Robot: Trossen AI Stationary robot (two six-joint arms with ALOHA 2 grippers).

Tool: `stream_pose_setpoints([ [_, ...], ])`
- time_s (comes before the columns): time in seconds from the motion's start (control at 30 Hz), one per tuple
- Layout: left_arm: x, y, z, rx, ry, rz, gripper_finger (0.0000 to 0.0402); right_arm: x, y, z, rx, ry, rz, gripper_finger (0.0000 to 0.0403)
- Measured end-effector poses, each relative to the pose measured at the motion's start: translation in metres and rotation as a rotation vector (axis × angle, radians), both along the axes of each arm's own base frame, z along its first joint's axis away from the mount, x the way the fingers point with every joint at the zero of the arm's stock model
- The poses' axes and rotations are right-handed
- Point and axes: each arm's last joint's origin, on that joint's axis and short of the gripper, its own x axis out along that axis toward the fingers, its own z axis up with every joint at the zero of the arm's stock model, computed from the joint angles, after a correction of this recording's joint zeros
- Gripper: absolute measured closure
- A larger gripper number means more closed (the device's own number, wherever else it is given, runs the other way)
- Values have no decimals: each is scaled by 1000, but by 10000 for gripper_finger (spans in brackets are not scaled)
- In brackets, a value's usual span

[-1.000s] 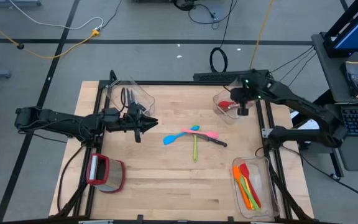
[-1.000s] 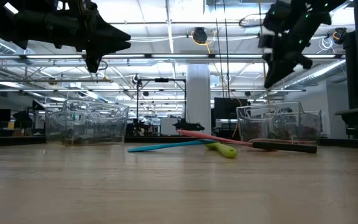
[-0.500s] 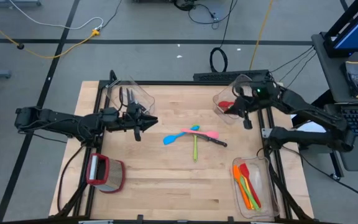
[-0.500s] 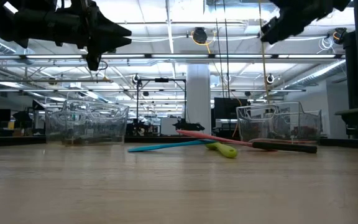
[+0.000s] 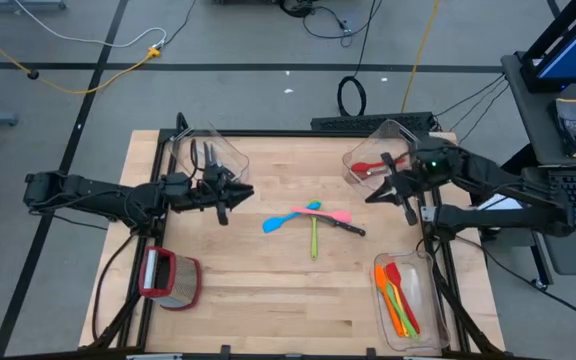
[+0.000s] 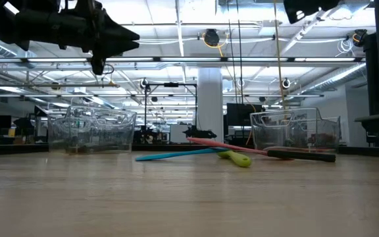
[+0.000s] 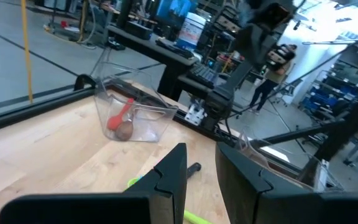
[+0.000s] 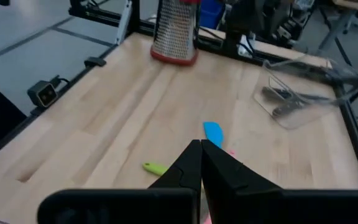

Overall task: Pick & Place Kitchen Items
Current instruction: Put the pink spatula into the bottom transparent bin

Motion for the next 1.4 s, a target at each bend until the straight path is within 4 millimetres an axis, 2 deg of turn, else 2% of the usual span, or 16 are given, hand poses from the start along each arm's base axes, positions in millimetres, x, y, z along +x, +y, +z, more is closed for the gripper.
stream_pose_setpoints([
  [0.2,2,-3,5,8,3,36,314,-13,6,2,35,-26,-54,403],
  [0.33,8,-9,21,67,53,37,314,-24,11,-11,54,-69,-58,403],
  [0.57,26,-12,48,100,256,58,314,-45,16,-33,55,-120,-68,403],
  [0.67,41,-13,59,118,316,49,314,-52,18,-38,74,-136,-96,403],
  [0.8,65,-13,62,128,424,35,314,-62,20,-42,95,-167,-121,403],
  [1.0,102,-15,64,129,581,-20,314,-73,19,-48,81,-228,-265,403],
  [1.4,173,-16,67,212,780,-103,314,-84,22,-76,106,-296,-272,403],
])
